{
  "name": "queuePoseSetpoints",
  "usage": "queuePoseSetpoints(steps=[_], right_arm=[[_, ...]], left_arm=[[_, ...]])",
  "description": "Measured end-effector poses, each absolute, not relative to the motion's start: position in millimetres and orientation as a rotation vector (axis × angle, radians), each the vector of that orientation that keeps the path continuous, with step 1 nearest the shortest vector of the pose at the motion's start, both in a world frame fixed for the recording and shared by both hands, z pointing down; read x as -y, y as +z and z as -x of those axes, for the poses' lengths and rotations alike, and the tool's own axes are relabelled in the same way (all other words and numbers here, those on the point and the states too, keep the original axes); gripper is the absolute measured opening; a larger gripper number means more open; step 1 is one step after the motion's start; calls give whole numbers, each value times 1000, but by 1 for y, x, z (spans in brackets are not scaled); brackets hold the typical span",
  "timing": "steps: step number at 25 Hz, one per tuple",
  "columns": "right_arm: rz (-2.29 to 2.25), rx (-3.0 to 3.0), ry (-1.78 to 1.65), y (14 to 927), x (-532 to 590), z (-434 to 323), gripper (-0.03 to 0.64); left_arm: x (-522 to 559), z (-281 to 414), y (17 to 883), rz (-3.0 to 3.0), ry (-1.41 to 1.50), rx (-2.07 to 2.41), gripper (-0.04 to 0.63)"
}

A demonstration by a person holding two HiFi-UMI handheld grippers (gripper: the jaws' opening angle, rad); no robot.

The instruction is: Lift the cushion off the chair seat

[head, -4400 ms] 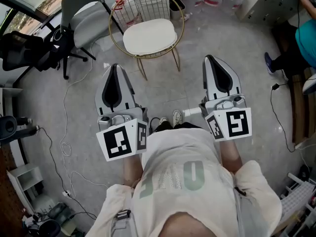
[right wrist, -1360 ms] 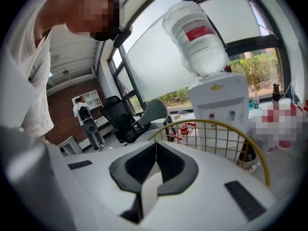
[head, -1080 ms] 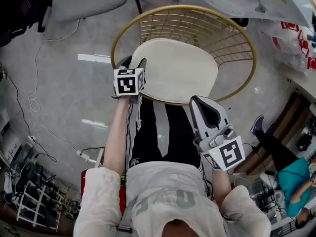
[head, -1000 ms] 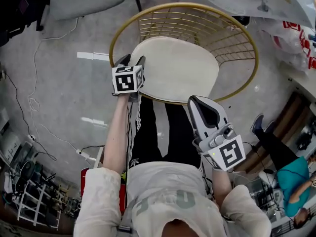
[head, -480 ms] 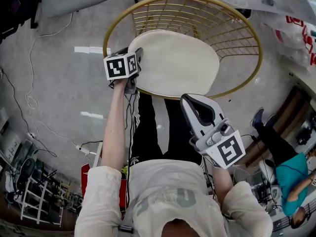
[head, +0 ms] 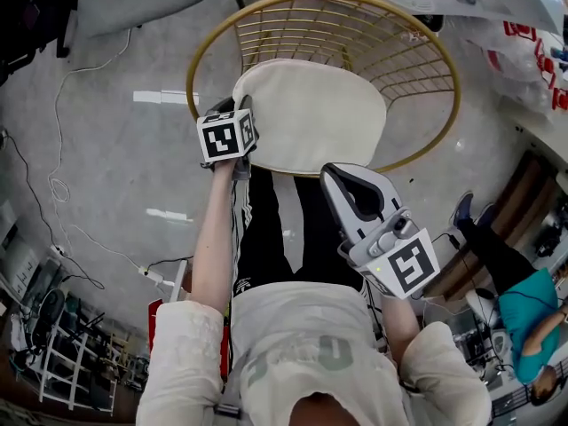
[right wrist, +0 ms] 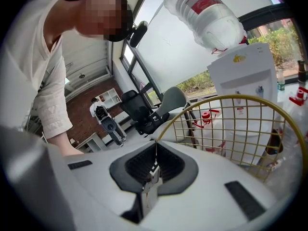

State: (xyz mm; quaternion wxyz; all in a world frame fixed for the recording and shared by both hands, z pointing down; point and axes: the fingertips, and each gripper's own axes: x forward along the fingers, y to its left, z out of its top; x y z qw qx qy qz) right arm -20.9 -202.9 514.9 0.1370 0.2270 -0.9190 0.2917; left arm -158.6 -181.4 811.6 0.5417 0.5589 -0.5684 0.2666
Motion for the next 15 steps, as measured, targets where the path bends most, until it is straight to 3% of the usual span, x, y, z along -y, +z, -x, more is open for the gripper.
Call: queuePoseSetpoints(steps=[8, 15], right_arm=[[-711, 2714, 730, 465, 210, 29, 17], [-808, 2784, 542, 388, 211, 16, 17]], left_arm=[[186, 141, 722, -1490, 549, 1353, 69], [191, 78, 592, -1818, 551, 1339, 63]])
